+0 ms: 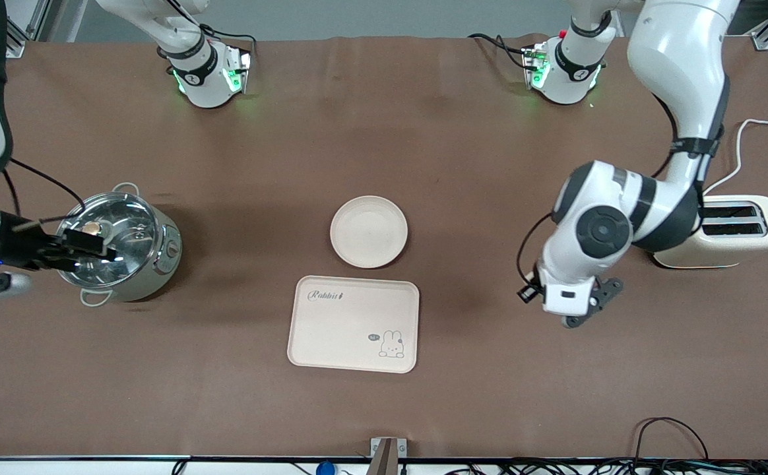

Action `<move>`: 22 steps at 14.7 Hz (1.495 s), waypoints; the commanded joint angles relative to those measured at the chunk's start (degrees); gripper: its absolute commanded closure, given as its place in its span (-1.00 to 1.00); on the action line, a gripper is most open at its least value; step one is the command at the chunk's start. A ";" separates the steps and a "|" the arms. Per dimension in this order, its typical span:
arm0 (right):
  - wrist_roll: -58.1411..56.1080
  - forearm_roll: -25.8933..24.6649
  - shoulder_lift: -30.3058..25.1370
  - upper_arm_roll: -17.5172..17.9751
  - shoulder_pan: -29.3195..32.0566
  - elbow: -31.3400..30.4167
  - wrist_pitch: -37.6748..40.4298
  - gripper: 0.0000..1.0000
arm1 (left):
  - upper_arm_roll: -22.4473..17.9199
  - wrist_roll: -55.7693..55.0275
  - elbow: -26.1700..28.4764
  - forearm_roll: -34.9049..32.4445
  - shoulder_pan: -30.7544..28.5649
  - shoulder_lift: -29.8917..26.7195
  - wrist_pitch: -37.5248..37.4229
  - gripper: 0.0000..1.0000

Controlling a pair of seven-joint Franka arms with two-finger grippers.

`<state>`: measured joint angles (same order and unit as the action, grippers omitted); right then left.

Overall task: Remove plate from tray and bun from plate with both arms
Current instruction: 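Carry the bun with the left gripper toward the toaster and release it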

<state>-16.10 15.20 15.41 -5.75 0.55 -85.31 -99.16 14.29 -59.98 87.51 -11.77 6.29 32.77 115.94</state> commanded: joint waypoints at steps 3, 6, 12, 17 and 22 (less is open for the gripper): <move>2.04 -8.94 -3.55 0.39 -0.11 5.49 7.29 -1.00 | 0.57 4.86 0.38 -0.62 -5.04 4.58 2.98 0.32; 4.75 -13.26 -4.59 0.74 -0.28 10.51 13.45 -1.00 | 0.65 8.73 2.04 -0.62 -7.68 6.16 5.34 0.31; 6.26 -15.20 -10.84 0.39 0.50 11.05 21.00 -1.00 | 0.65 15.76 4.07 -0.53 -10.76 9.06 8.34 0.09; 6.44 -15.38 -14.09 0.66 2.09 10.70 24.28 -1.00 | 0.65 17.88 4.07 -0.53 -11.38 9.42 8.52 -0.71; 8.81 -15.38 -14.01 1.09 1.65 9.82 23.58 -1.00 | 1.09 17.96 1.62 -0.53 -11.03 -1.63 1.34 -1.00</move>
<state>-8.80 0.92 2.47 -5.51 2.02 -73.65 -74.83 15.11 -42.65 88.74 -11.77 -4.59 39.06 122.76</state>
